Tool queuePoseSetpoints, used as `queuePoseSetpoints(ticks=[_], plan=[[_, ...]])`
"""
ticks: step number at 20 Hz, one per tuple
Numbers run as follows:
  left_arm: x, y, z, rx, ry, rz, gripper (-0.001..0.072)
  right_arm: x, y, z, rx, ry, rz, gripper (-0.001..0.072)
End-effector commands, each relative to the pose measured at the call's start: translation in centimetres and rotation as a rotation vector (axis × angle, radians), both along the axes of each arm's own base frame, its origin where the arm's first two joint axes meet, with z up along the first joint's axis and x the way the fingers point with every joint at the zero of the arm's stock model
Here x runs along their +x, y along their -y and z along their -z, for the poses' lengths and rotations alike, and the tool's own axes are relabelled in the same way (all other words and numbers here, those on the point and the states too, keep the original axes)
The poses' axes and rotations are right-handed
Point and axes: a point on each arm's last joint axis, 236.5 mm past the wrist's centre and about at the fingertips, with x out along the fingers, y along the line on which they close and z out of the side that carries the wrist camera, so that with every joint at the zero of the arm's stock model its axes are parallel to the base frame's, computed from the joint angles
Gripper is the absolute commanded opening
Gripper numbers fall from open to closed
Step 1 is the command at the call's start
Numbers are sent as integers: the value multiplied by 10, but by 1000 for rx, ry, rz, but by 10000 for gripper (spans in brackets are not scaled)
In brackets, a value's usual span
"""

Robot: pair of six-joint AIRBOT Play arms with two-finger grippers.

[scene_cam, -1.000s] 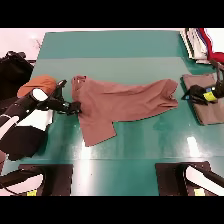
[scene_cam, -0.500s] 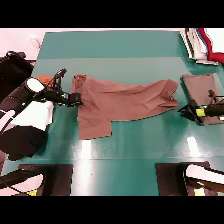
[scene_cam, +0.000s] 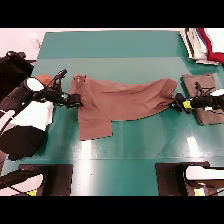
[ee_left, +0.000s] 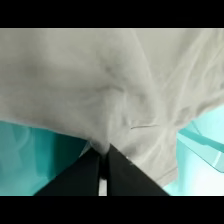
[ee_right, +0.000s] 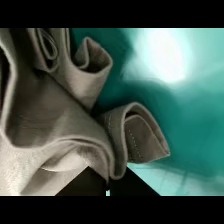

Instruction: Fold the shirts.

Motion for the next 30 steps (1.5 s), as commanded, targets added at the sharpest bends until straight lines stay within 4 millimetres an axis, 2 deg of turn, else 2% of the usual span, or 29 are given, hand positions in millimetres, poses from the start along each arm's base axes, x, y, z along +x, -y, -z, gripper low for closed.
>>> queuePoseSetpoints(ticks=[1,2,3,4,5,6,8,9,11,13,15,17,18,19,20,21,23,25,26,28,30], plan=[[-3,0,-10,1,21,11,25,2,-13,-6,-35,22,-73,17],[-2,-2,-28,1,70,9,25,3,-14,-22,-50,67,-102,17],[-1,-6,-52,-5,129,5,25,7,-15,-48,-72,134,-136,17],[0,-12,-88,-7,213,-1,25,13,-14,-80,-99,212,-164,17],[0,-19,-128,-8,304,-6,26,19,-11,-124,-134,311,-177,17],[-4,-26,-180,-17,418,-20,26,22,-9,-172,-177,416,-185,17],[-24,-39,-293,-30,697,-52,26,19,-4,-284,-301,677,-169,17],[-41,-42,-350,-38,840,-68,25,9,-3,-343,-369,811,-154,17],[-94,-50,-459,-54,1126,-101,25,-25,-4,-447,-494,1037,-113,17],[-158,-54,-546,-74,1376,-107,25,-68,-5,-527,-614,1211,-47,17],[-213,-61,-601,-79,1566,-132,25,-108,-7,-582,-729,1323,12,17],[-249,-73,-635,-81,1697,-191,25,-133,-4,-614,-823,1360,69,17],[-257,-77,-643,-83,1730,-212,25,-141,-4,-624,-837,1364,100,16],[-257,-80,-644,-78,1734,-223,25,-144,-3,-631,-857,1362,105,16],[-246,-80,-639,-80,1697,-230,24,-144,-4,-633,-853,1350,99,16],[-229,-80,-628,-66,1644,-228,24,-139,-4,-630,-827,1330,84,16],[-174,-76,-587,-40,1472,-209,25,-115,4,-607,-747,1241,42,15],[-106,-69,-521,4,1238,-169,25,-78,13,-557,-621,1098,-17,15],[-76,-65,-485,19,1120,-146,25,-58,16,-522,-555,1001,-48,15],[-20,-59,-403,45,871,-101,26,-17,14,-428,-463,749,-147,15],[24,-55,-316,66,629,-70,26,7,12,-329,-449,484,-235,16]])
